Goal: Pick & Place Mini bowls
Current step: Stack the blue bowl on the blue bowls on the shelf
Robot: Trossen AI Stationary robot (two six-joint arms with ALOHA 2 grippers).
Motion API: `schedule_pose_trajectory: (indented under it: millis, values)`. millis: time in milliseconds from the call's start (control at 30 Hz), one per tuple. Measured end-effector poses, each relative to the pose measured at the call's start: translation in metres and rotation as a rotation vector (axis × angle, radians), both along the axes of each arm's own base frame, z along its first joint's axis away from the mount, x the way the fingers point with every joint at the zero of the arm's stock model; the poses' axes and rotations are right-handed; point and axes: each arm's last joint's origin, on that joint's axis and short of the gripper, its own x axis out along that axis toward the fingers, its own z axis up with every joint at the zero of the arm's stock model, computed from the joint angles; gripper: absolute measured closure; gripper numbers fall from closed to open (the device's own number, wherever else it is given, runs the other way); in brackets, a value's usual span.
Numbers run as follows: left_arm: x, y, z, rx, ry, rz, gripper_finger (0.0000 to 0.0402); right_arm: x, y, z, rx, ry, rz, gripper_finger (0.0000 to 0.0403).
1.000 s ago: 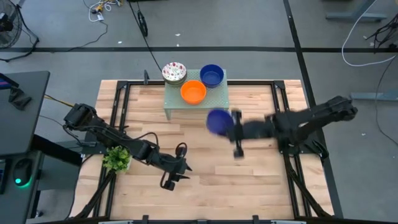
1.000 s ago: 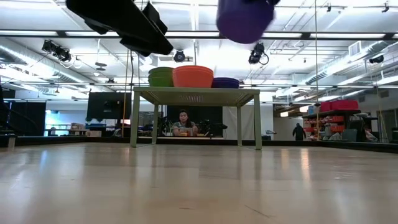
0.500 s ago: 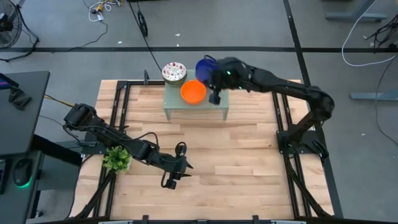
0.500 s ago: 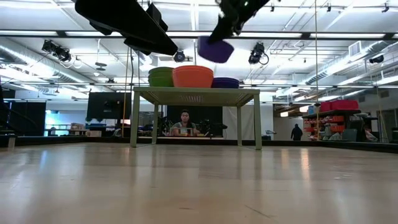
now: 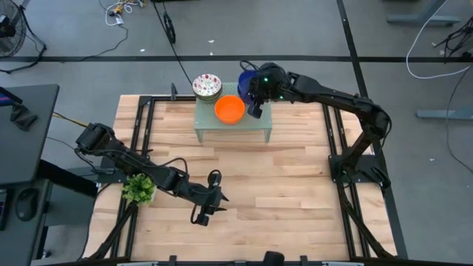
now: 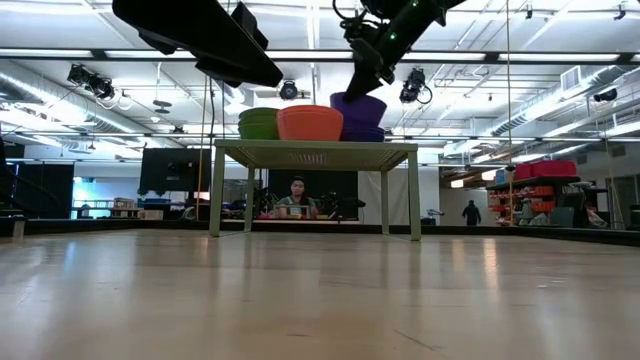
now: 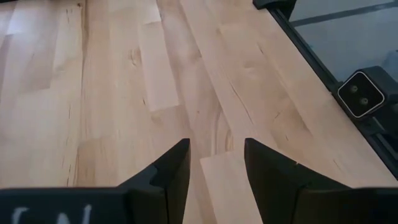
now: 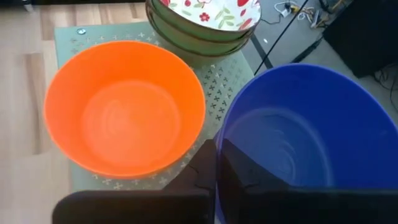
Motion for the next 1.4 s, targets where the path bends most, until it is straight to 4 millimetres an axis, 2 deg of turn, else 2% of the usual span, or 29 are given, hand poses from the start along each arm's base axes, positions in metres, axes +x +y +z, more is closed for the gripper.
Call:
schedule_pose_trajectory:
  millis: [733, 1233, 1400]
  values:
    - [0.000, 0.000, 0.000, -0.006, -0.001, 0.004, 0.0246, 0.004, -0.011, -0.012, 0.025, 0.015, -0.045, 0.0391]
    - [0.000, 0.000, 0.000, -0.006, -0.001, 0.004, 0.0246, 0.006, -0.013, -0.019, 0.025, 0.051, -0.074, 0.0363]
    - [0.000, 0.000, 0.000, -0.006, -0.001, 0.004, 0.0246, 0.006, -0.014, -0.019, 0.035, 0.035, -0.087, 0.0333]
